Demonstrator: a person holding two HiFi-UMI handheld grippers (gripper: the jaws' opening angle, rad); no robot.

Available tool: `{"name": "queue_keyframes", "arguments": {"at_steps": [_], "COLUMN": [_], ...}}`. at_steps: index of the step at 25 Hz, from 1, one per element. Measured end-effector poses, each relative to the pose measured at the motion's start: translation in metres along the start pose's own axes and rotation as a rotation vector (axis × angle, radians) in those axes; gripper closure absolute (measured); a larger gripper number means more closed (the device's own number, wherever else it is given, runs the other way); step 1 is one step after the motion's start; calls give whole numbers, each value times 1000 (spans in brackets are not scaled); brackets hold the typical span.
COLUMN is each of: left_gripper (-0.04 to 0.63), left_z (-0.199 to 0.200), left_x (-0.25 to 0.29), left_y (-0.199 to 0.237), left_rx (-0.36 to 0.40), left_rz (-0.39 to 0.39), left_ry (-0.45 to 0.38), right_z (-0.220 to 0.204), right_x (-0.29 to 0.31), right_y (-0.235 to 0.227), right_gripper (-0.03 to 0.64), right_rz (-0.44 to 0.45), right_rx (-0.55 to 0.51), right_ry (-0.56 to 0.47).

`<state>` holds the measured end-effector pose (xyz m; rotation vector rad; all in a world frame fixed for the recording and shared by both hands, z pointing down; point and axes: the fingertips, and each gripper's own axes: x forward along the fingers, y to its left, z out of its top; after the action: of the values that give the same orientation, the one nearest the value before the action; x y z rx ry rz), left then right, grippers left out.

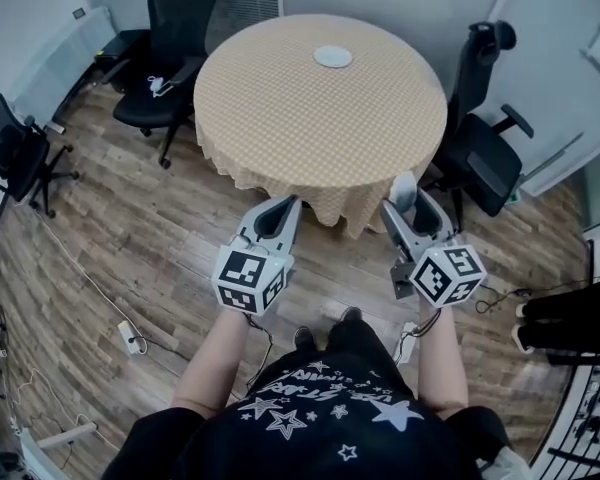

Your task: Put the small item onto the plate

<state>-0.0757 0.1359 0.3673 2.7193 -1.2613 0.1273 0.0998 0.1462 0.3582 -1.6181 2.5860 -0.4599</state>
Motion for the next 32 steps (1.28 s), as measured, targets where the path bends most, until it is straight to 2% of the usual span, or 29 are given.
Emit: {"name": "queue_keyframes", "arguments": {"at_steps": [5, 14, 24, 28, 32], "left_gripper": [586, 586, 586, 586, 586], "left_z": [-10, 2, 19, 26, 25], "left_x": [12, 59, 145, 174, 195], "left_y": [10, 58, 76, 78, 87], "left_rx": [0, 21, 55, 78, 62], "left_rz": [29, 146, 174, 185, 218], "left_ry": [26, 39, 64, 57, 58], "right_z": [-7, 4, 51, 51, 44], "right_x": [27, 106, 173, 191, 208], "right_y": [-14, -50, -140, -168, -179], "right_gripper": [299, 299, 299, 299, 299], "right_rz": [35, 140, 158, 177, 208], "right_rx": [24, 38, 62, 82, 73], "right_ry": [8, 25, -10, 8, 49]}}
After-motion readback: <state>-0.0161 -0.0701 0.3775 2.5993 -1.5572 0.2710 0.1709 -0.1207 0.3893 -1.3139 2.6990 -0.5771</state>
